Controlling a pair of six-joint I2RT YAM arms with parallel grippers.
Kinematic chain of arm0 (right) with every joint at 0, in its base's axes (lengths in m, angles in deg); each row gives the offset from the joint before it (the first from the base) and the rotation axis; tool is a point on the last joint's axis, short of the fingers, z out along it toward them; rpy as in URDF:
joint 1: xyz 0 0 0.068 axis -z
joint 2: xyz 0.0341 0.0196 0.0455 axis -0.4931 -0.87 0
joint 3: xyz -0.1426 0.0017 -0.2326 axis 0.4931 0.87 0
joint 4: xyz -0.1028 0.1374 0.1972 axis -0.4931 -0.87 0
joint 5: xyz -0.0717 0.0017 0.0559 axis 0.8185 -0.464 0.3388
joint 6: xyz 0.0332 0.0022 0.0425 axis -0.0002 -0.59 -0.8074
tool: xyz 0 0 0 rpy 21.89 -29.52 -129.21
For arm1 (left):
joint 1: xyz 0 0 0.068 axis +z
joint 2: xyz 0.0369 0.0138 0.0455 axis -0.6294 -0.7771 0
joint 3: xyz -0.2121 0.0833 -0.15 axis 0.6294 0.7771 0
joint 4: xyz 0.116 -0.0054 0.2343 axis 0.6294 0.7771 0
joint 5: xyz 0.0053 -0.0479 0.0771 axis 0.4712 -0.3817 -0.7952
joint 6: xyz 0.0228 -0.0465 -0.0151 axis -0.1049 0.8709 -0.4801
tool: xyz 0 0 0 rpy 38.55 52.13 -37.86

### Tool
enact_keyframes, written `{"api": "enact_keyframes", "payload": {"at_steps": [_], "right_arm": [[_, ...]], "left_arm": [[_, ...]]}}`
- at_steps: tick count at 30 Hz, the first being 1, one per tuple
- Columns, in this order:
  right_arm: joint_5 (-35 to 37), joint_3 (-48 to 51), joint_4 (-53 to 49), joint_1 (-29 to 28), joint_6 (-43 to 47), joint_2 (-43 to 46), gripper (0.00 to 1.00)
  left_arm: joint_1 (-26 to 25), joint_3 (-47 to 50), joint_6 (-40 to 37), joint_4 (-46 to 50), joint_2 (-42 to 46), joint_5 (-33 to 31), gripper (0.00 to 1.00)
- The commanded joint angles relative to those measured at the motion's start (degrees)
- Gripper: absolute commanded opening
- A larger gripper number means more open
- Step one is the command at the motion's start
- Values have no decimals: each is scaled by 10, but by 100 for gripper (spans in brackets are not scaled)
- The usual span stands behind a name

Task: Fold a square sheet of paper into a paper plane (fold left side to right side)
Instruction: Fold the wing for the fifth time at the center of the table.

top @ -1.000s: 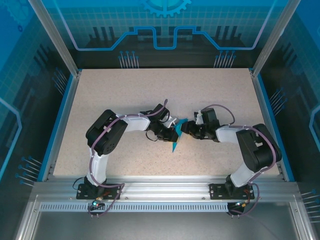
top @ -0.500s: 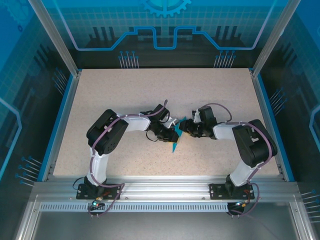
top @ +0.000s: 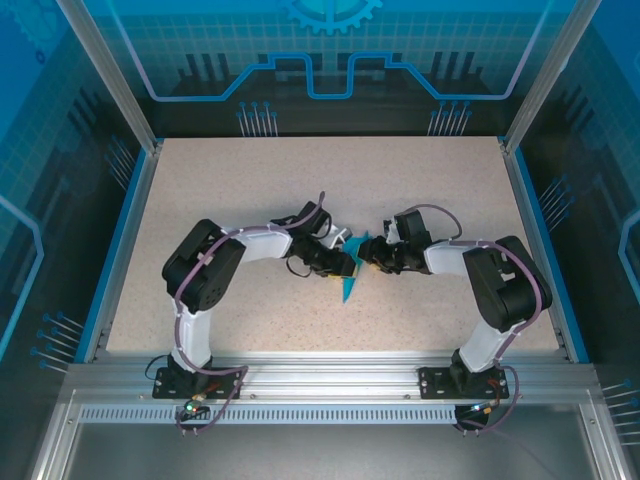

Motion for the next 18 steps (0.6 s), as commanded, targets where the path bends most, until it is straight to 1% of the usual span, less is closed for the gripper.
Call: {"api": "enact_keyframes", "payload": {"at_steps": [1, 6, 11, 18], "right_arm": [[16, 0, -19, -8, -1, -34, 42], [15, 1, -19, -8, -1, -32, 42], [16, 0, -23, -8, 3, -31, 42], [12, -4, -24, -8, 3, -36, 41]], "left_arm": [[14, 10, 1, 1, 35, 23, 41], [25, 3, 3, 1, 37, 18, 42], [38, -13, 40, -27, 15, 16, 43], [39, -41, 49, -30, -18, 21, 43]]}}
